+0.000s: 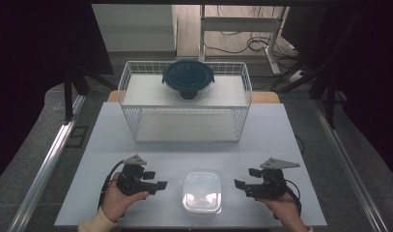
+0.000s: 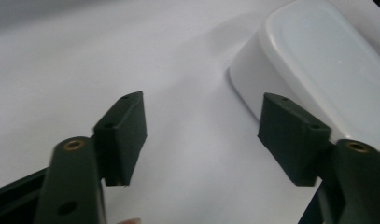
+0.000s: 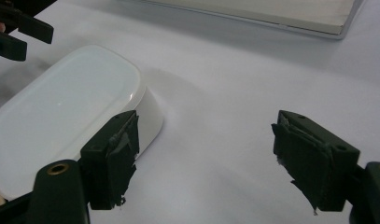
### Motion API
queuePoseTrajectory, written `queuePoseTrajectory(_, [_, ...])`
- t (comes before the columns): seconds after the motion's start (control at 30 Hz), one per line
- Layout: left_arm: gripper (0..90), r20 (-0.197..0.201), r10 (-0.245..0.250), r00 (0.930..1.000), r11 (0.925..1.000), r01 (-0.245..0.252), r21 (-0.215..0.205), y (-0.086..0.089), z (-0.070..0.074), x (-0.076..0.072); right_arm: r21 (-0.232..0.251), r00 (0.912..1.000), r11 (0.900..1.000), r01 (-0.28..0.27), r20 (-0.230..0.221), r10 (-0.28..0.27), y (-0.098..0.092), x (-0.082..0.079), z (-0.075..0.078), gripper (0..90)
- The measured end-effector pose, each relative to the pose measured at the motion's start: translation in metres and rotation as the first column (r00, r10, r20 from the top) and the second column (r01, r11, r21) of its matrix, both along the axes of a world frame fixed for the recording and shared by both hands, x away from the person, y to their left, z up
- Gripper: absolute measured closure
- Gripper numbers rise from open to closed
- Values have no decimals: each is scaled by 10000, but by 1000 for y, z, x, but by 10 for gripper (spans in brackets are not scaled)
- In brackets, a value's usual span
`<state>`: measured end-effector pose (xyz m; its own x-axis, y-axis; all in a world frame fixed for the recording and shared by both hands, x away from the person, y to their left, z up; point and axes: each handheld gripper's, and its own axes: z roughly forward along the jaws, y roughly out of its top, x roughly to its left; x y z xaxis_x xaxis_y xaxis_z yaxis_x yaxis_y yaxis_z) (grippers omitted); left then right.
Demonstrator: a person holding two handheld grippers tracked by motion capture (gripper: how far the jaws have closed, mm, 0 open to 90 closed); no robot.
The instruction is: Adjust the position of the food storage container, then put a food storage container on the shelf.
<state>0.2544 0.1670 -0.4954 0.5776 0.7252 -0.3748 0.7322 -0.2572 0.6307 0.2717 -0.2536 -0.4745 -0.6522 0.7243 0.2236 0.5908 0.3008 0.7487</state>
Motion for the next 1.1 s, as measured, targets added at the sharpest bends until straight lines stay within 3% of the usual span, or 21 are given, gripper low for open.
queuePoseTrajectory(0.13, [297, -98, 13, 10000, 9997, -16, -259, 3, -1, 0, 43, 10000, 10000, 29, 19, -29, -1, 0, 1, 225])
queuePoseTrajectory(0.33, [263, -38, 217, 9998, 9993, -218, -292, 1, -1, -1, 95, 10000, 9999, -35, 33, 35, 1, -2, 2, 222])
queuePoseTrajectory(0.53, [200, -48, 537, 9985, 9976, -539, -431, 2, 0, -2, 930, 10000, 9956, -52, 35, 49, 6, -3, 9, 221])
queuePoseTrajectory(0.73, [217, -229, 452, 9987, 9942, -472, -962, 0, 0, -1, 1322, 9970, 9909, -253, -686, 346, 11, -5, 8, 230])
queuePoseTrajectory(0.9, [249, -75, 325, 9994, 9911, -332, -1287, -6, 1, -4, 1656, 9956, 9854, -393, -772, 527, 14, -10, 9, 238])
queuePoseTrajectory(1.1, [259, -475, 252, 9986, 9822, -336, -1848, -10, -2, -7, 1996, 9902, 9785, -513, -1171, 758, 29, -17, 2, 245])
